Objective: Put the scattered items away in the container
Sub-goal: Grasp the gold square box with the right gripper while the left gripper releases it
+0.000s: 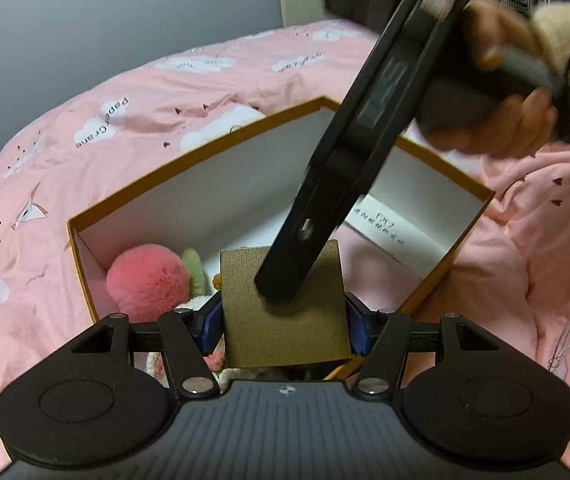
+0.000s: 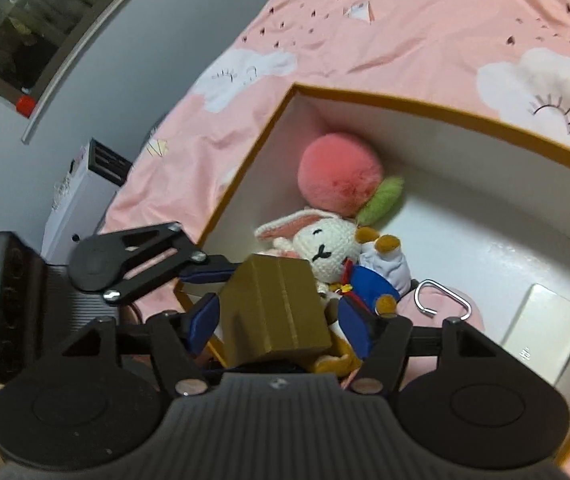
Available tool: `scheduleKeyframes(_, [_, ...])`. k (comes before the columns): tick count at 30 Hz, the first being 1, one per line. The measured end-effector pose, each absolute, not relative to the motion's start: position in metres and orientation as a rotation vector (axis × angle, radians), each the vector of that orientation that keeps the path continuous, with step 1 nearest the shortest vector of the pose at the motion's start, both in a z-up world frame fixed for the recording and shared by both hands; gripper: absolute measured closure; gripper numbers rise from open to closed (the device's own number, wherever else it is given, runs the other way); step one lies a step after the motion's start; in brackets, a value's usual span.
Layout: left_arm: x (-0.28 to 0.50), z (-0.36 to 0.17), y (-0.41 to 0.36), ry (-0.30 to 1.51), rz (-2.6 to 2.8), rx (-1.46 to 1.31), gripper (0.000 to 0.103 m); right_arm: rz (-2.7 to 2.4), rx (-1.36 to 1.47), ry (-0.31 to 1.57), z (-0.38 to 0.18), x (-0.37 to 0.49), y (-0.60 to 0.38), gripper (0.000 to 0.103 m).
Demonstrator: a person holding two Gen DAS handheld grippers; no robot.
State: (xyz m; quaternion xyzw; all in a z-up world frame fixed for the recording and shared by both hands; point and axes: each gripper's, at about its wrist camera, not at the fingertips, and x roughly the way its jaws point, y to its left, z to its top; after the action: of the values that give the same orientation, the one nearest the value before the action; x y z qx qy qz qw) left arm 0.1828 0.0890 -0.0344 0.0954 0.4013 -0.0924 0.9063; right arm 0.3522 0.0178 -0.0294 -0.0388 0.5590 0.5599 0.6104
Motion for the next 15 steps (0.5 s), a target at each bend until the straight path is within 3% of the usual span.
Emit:
scheduleKeyframes(2, [0.181,-0.033,0.091,0.824,-0.189,0.189,0.034,1.293,-0.08,1.327,-0.039,0.355,0.023,0.027])
scheduleKeyframes(6, [0.183,-0.033,0.095,0.833,-0.196,0.173,0.034,1.3,-0.004,1.412,-0.052,0.362,0.026,0.028])
scheduleKeyframes(11, [0.185,-0.035,0.091,0.837,-0.204,0.188,0.033,1.309,-0.007,1.404,-0.044,0.357,0.025,0.045])
scheduleKeyframes(15, [0.189,-0.033,0.088,0.856,-0.21,0.202,0.033,1.297,-0.021,1.364,-0.041,0.35,0.02,0.046])
